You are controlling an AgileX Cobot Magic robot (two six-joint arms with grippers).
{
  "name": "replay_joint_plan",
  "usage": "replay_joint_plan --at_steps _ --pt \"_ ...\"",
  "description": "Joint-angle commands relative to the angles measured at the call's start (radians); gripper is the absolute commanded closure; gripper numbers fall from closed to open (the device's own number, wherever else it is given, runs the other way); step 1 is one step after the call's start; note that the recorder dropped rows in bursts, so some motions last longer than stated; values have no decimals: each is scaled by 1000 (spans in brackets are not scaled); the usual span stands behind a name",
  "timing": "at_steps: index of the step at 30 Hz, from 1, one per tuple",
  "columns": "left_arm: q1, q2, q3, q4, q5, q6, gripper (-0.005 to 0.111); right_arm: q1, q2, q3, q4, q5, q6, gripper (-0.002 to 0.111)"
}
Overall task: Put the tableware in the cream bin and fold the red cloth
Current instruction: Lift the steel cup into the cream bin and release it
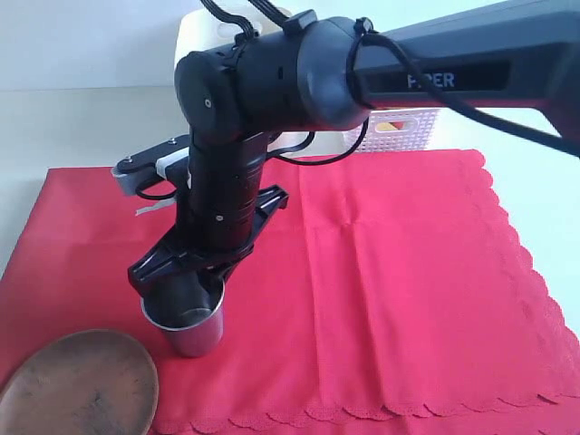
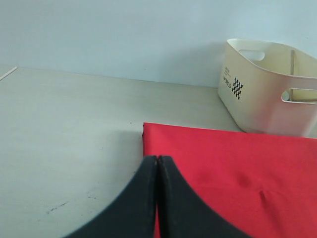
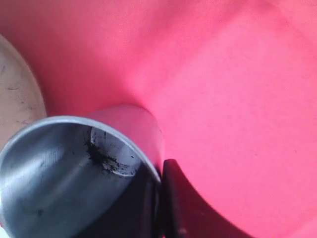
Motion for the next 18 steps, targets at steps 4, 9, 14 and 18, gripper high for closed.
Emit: replay_joint_plan --at_steps 4,9,14,18 --pt "-4 -5 0 6 -8 0 104 1 -3 5 -1 -7 -1 108" --pt "-4 -5 0 6 -8 0 104 1 -3 5 -1 -7 -1 108" --pt "-4 -5 0 5 -8 0 104 1 -3 5 -1 -11 -1 108" --pt "-4 -5 0 5 -8 0 104 1 -8 2 14 -15 -1 108"
